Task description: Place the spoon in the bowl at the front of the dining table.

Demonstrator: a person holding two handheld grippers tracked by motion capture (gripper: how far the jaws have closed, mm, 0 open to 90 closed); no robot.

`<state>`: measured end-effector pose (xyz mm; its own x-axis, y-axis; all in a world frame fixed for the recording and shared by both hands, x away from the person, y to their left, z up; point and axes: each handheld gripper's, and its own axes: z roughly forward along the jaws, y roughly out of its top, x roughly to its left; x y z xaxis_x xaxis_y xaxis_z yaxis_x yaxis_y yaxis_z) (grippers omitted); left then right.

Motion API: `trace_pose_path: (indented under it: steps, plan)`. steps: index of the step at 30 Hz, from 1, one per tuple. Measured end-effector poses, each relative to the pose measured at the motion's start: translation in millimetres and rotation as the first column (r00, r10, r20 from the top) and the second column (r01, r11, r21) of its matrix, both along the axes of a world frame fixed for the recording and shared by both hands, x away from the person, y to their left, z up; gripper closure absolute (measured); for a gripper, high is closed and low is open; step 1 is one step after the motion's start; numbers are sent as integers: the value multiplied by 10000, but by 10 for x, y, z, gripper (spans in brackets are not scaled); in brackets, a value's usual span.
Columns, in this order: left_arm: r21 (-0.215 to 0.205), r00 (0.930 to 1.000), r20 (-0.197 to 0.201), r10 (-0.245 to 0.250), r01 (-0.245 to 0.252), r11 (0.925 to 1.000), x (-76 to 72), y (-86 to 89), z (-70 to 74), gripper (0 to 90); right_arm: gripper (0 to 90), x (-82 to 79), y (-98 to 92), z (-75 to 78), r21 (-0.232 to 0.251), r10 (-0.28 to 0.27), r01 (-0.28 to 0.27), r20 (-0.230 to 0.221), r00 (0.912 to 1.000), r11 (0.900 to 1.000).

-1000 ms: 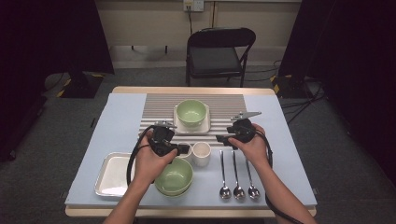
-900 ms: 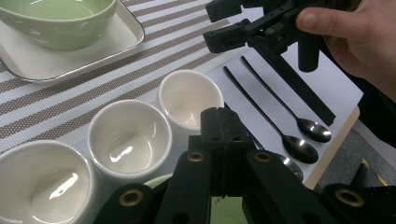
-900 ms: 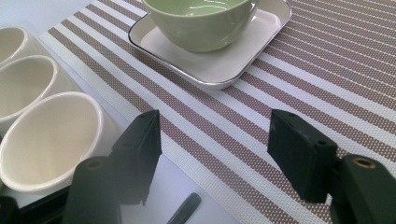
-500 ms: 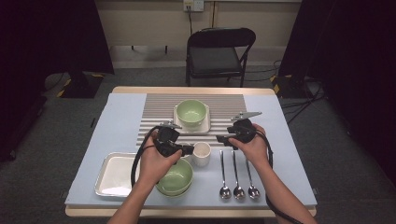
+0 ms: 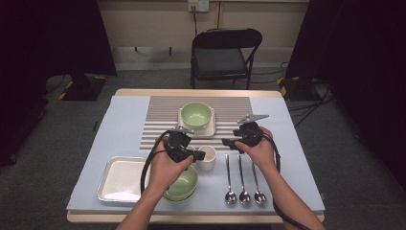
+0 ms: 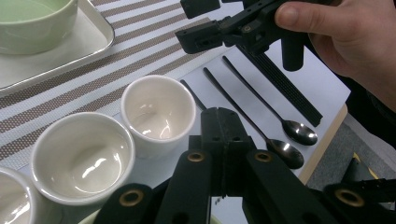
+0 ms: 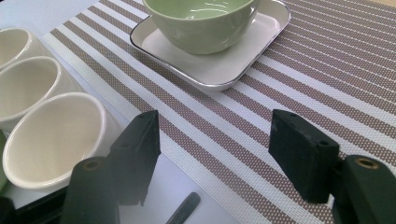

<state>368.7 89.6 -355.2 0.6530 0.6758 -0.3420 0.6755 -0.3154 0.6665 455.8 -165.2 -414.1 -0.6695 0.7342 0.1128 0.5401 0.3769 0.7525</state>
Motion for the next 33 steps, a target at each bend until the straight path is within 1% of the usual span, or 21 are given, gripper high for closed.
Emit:
trace_pose_path:
  steps: [3,5,7,12,13,15,22,25,29,33]
  plan:
    - [1,10000,11,-30,30,10000,-5,-30,-7,900,335,0,-2,-3,-8,2,-2,-1,10000,10000]
    - [-88,10000,12,-44,45,10000,-9,-57,-15,900,335,-3,-1,-4,-5,-6,6,-27,10000,10000]
    - [-45,10000,33,-58,59,10000,-11,-78,-23,900,335,-4,3,-6,-31,-17,17,-17,10000,10000]
    - [-94,9999,-10,-118,118,9999,-23,-129,-35,900,334,-7,9,-10,-22,49,-49,2,10000,10000]
    - [-47,9999,-8,-150,150,9999,-24,-138,-37,900,334,-8,10,-11,-46,55,-55,5,10000,10000]
    - [-148,9998,-53,-174,174,9997,-30,-160,-44,900,334,-9,10,-12,-36,67,-67,11,10000,10000]
    - [-149,9995,-112,-306,304,9994,-51,-238,-77,900,332,-16,8,-13,-42,106,-106,-6,9999,9999]
    - [-193,9996,-107,-261,259,9995,-58,-264,-89,900,331,-19,8,-13,-19,107,-107,-3,9999,9999]
    - [-142,9994,-106,-339,338,9993,-61,-291,-101,900,330,-21,6,-16,-19,116,-116,9,9999,9999]
    - [-121,9995,-132,-299,298,9995,-71,-322,-120,900,330,-24,1,-22,-10,106,-106,10,9999,9999]
